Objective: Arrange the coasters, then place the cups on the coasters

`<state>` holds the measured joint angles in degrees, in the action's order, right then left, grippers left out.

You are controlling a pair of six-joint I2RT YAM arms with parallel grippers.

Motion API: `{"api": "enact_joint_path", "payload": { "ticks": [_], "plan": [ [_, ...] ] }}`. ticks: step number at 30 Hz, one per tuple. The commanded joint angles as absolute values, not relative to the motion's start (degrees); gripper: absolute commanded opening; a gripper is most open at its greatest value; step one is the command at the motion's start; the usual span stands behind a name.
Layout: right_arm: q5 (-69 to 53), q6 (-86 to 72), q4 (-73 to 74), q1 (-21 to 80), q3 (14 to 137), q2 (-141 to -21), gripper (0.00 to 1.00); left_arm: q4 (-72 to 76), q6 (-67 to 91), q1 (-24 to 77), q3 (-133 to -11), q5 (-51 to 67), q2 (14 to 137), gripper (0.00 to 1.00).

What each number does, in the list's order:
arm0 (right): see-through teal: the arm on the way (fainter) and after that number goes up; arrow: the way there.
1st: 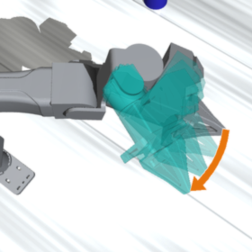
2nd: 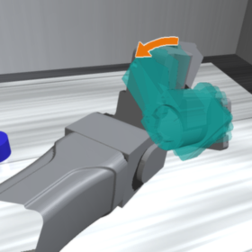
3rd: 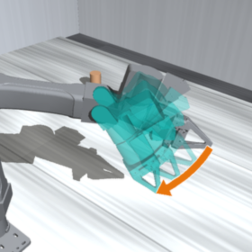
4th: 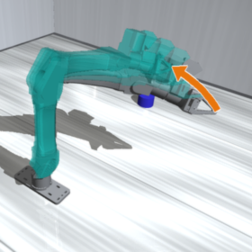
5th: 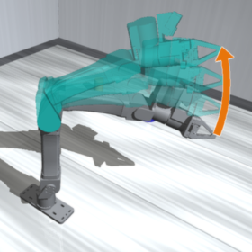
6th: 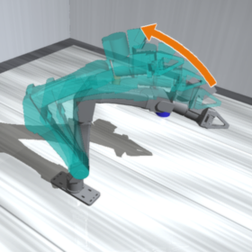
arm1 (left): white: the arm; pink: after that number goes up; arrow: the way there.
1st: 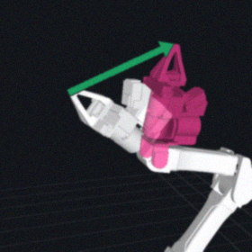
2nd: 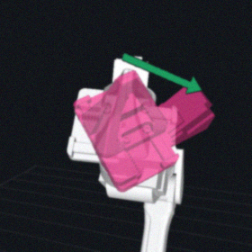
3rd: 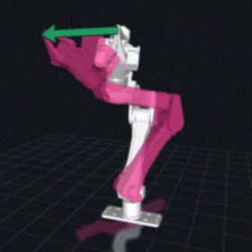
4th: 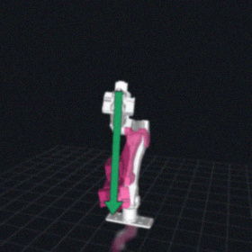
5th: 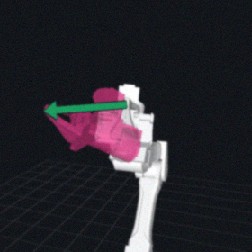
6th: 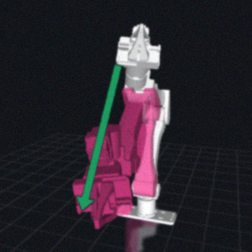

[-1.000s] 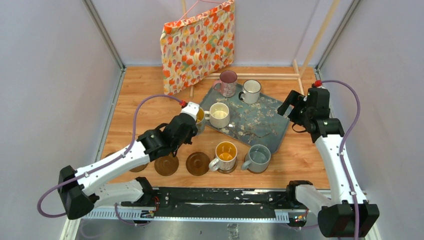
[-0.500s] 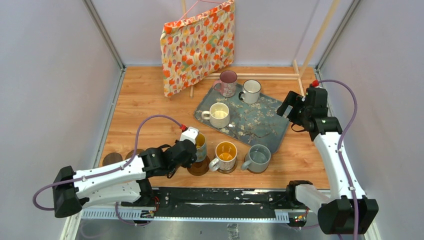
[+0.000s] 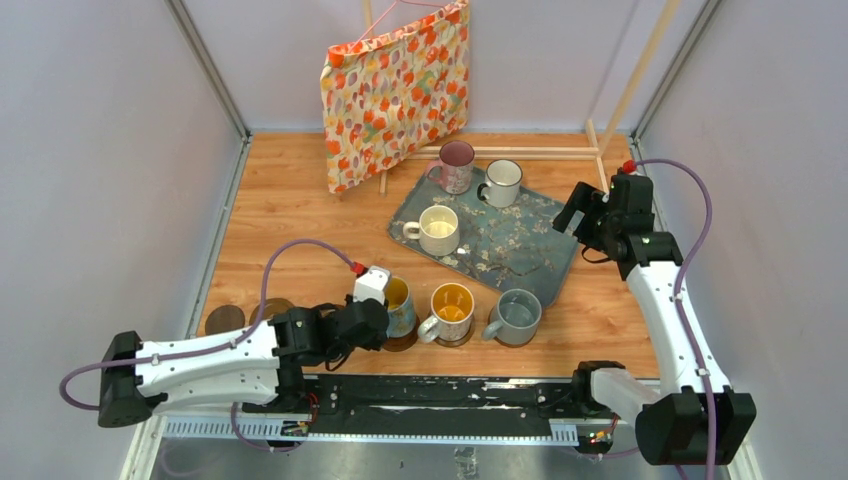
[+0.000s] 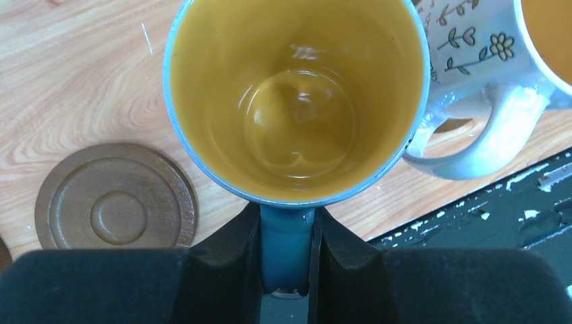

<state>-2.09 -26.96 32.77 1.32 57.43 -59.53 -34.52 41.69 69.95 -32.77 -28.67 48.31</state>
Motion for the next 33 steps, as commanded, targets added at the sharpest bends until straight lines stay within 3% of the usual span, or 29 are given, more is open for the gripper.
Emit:
{"api": "enact_joint_path", "payload": {
  "ticks": [1,27,33],
  "plan": [
    [-1.5,-26.1,32.8,0.8,56.5,-59.7,0.99,-33.5,46.5,72.2,-32.5,-33.3,45.8,0.00],
    [-1.5,-26.3,32.7,0.8,55.8,-58.6,0.99,-35.0,47.5,76.9,-30.9,-33.7,50.9,0.00],
    [-1.5,-26.4,32.7,0.8,55.6,-58.3,0.99,-35.0,47.8,77.5,-30.7,-33.1,50.9,0.13]
  ]
}}
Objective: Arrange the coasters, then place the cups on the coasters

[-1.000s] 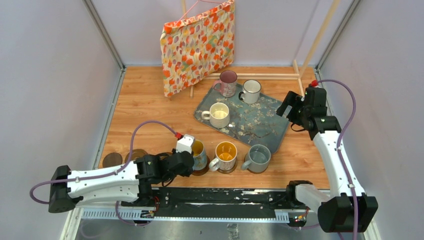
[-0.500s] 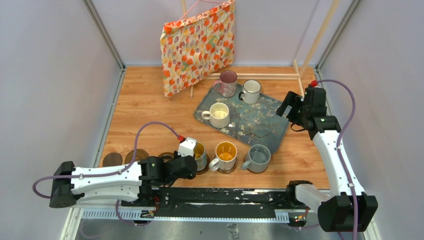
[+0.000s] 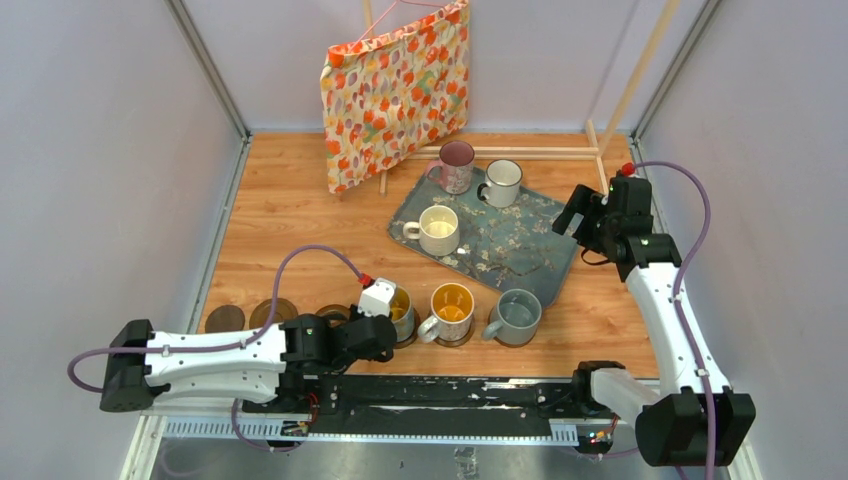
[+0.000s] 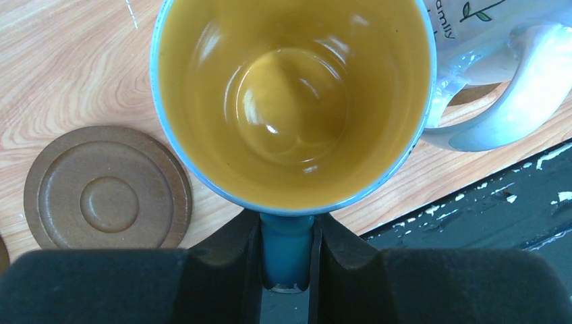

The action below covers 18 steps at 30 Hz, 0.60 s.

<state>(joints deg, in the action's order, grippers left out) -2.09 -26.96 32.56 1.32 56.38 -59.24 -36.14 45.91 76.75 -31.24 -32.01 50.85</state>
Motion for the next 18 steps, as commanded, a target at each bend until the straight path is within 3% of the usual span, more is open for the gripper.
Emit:
{"api": "enact_joint_path", "payload": {
  "ticks": [1,18],
  "plan": [
    [-1.5,-26.5,32.7,0.8,55.5,-58.3,0.99,-35.0,47.9,77.6,-30.7,-33.0,50.9,0.15],
    [-1.2,-26.5,32.7,0.8,54.7,-57.7,0.99,-34.9,48.2,79.5,-31.5,-31.3,52.2,0.24]
  ]
}}
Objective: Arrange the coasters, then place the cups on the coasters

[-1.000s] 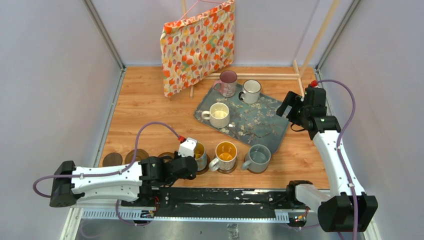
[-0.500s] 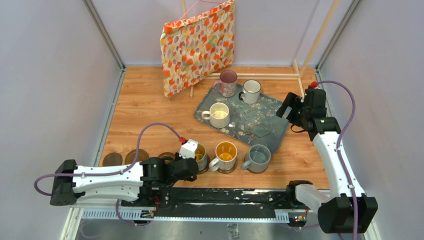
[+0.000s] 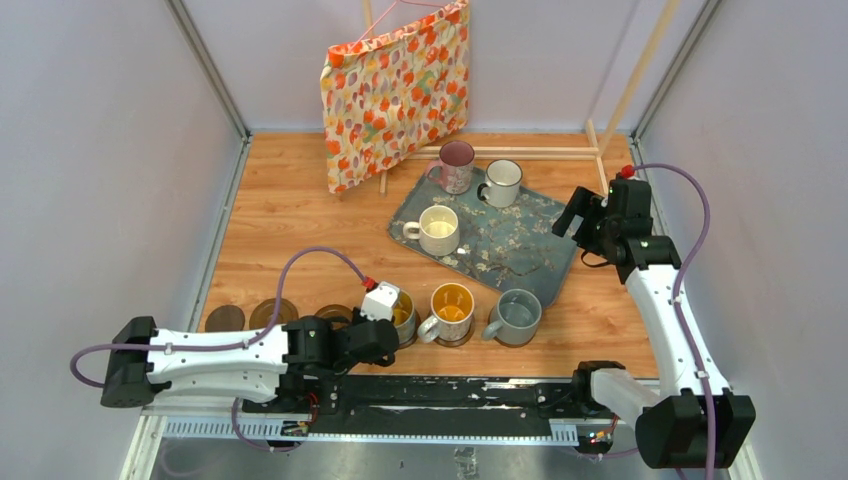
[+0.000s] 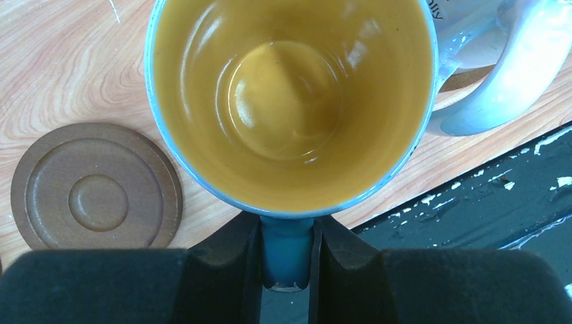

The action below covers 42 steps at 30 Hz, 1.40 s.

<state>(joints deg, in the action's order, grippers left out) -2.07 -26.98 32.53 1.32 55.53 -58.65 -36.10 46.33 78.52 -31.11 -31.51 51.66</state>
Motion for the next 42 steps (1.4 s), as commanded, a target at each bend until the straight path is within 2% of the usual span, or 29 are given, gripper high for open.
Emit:
{"api": "enact_joint_path", "payload": {
  "ticks": [1,8,13,24,32,38,42],
  "plan": [
    [-1.2,-26.5,32.7,0.8,54.7,-57.7,0.99,-34.9,48.3,79.6,-31.6,-31.2,52.4,0.25],
    [-1.0,-26.2,32.7,0.8,54.3,-57.6,0.99,-35.0,48.6,80.1,-32.3,-31.3,53.8,0.31],
    [-0.8,-25.9,32.7,0.8,54.4,-57.6,0.99,-36.7,50.2,80.2,-32.5,-33.1,52.9,0.39],
    [-1.0,-25.9,32.7,0.8,54.9,-57.5,0.99,-41.7,48.3,80.2,-37.3,-36.5,49.7,0.67],
    [-0.7,-25.3,32.7,0.8,55.5,-57.3,0.99,-44.5,42.7,79.8,-44.8,-40.3,48.2,0.79],
    [-0.5,-24.8,32.7,0.8,56.5,-56.3,0.99,-42.7,32.5,72.4,-51.1,-38.2,51.5,0.84],
    [-0.9,-24.7,32.7,0.9,56.7,-56.1,0.99,-36.3,23.5,63.9,-54.8,-31.1,54.3,0.84]
  ]
}}
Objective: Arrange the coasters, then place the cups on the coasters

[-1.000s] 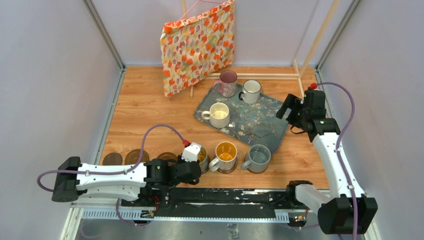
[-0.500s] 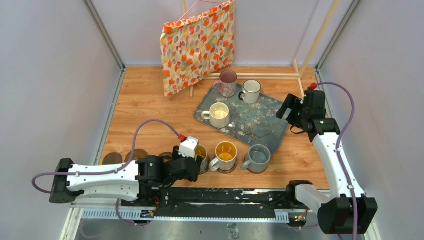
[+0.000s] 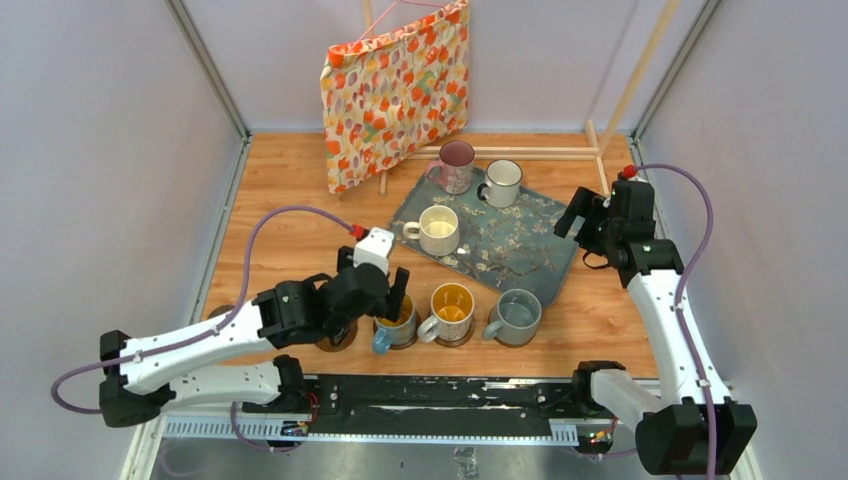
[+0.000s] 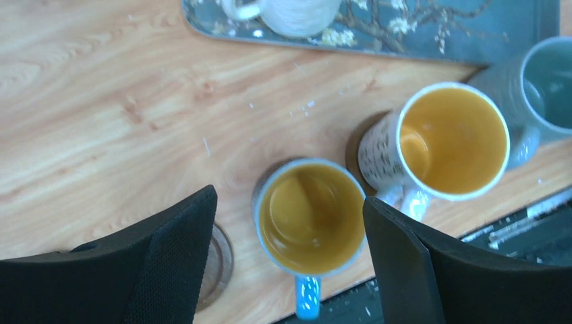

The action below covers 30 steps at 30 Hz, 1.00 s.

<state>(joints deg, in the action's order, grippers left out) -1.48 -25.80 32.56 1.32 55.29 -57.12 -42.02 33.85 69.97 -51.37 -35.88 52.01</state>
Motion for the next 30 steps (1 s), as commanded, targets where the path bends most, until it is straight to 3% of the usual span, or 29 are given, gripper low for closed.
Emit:
{"api": "enact_joint_path", "payload": {
  "ticks": [1,15,30],
  "plan": [
    [-1.2,-24.7,32.7,0.9,56.8,-56.1,0.99,-34.9,21.5,61.7,-55.7,-29.3,55.4,0.84],
    [-3.8,-23.7,33.4,1.5,55.8,-54.1,1.00,-16.9,10.1,37.4,-65.5,-1.4,76.8,0.84],
    [-4.4,-22.7,34.3,1.5,54.2,-51.9,1.00,-9.3,9.7,30.4,-78.7,14.8,101.3,0.87]
  ]
}}
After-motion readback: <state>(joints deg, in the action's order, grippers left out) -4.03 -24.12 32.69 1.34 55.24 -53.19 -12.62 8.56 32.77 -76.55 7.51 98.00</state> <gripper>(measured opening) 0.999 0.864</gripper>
